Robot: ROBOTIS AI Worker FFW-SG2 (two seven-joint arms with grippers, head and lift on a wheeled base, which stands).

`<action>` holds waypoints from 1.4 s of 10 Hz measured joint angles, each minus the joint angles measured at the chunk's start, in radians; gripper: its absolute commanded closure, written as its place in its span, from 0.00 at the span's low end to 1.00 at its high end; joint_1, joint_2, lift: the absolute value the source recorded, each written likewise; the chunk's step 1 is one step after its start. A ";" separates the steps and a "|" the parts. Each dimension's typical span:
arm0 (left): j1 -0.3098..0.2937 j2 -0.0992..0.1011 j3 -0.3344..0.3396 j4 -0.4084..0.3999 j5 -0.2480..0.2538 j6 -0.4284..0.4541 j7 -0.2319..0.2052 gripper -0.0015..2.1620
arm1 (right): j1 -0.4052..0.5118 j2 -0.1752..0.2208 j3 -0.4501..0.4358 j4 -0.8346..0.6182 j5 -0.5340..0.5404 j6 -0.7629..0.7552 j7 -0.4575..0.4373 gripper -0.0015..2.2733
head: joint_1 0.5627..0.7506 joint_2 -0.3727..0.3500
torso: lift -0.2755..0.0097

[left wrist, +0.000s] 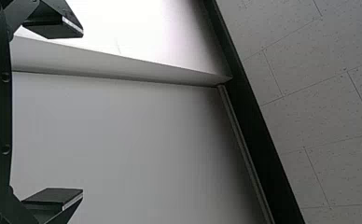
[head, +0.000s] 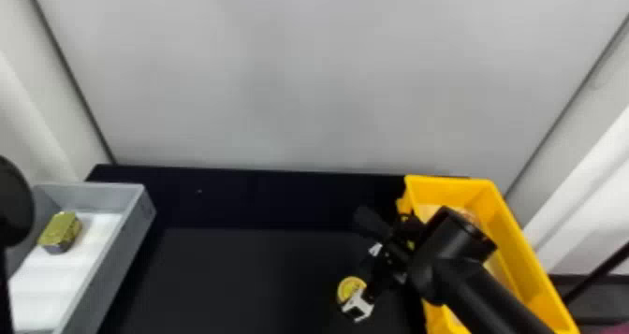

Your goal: Pick up the round yellow can and place it in the yellow rectangular box

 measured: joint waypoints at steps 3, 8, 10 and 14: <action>0.000 0.002 -0.002 0.000 0.002 -0.001 0.000 0.04 | -0.010 -0.008 0.017 0.025 -0.010 -0.032 -0.002 0.30 | 0.70 0.41 | 0.96; 0.003 0.001 -0.001 -0.002 0.005 -0.003 0.000 0.04 | -0.005 -0.040 0.015 -0.098 0.053 0.083 0.055 0.34 | 0.70 0.41 | 0.96; 0.010 0.001 0.003 -0.008 0.010 -0.001 0.001 0.04 | 0.023 -0.058 -0.086 -0.332 0.238 0.223 0.220 0.34 | 0.70 0.41 | 0.96; 0.015 0.008 0.019 -0.035 0.009 0.024 -0.001 0.04 | -0.038 -0.126 -0.259 -0.608 0.456 0.383 0.312 0.33 | 0.70 0.41 | 0.96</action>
